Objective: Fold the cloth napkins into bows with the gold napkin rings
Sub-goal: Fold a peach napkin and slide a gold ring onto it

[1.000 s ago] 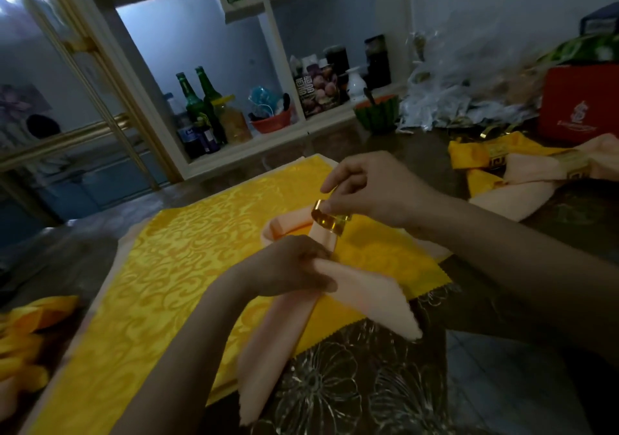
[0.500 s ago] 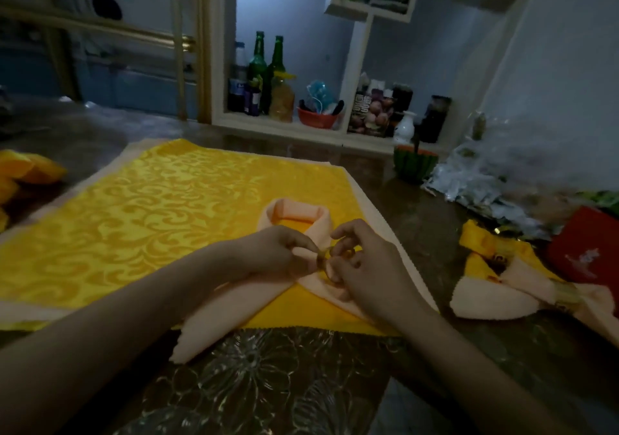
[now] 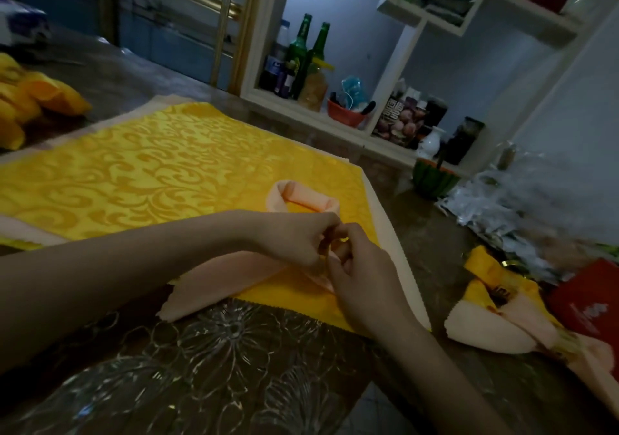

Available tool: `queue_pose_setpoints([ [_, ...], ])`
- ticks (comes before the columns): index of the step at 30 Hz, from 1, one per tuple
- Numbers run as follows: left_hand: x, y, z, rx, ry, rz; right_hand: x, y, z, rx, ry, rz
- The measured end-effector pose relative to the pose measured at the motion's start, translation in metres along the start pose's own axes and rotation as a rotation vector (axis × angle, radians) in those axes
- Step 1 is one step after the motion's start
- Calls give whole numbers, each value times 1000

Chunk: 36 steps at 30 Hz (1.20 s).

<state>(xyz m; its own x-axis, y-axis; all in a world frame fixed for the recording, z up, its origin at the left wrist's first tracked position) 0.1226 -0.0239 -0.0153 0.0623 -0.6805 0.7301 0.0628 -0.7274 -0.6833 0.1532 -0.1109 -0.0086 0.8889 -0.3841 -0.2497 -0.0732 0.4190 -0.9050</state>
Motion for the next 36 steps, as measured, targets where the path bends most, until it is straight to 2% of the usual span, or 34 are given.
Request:
queue_pose_setpoints([
  [2,3,2,2,52,47,80,1,-1,-1,27,25,30],
  [5,2,0,3,131,95,57,5,-6,-1,75,58,128],
  [9,6,-3,2,164,128,77,8,-12,0,157,112,274],
  [12,6,-5,2,175,131,180,11,-13,-2,197,181,391],
  [15,6,-8,1,204,142,187,9,-17,-3,254,173,393],
  [18,3,-11,0,206,153,117,2,-27,-4,324,80,276],
  [21,-4,-14,-1,221,134,81,3,-29,-2,253,45,224],
  [24,-7,-14,-2,252,136,87,12,-27,2,136,104,205],
  [31,-7,-15,-4,336,208,161,27,-15,3,-221,189,115],
  [33,-6,-14,-5,358,240,164,27,-12,2,-189,152,23],
  [36,-4,-10,-5,339,247,115,19,-16,3,-13,35,-58],
])
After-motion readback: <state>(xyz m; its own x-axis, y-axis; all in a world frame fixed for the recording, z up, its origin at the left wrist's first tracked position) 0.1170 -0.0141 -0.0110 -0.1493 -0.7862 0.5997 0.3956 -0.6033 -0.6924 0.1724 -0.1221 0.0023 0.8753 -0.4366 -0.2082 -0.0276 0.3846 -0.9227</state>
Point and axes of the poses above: each hand's wrist, its own z-axis towards the middle knuckle, its own y-axis out of the palm, x = y × z, the point moved 7 cm from there along z, towards the middle knuckle, and after that the axes turned 7 degrees about -z, right-handed, at the moved point
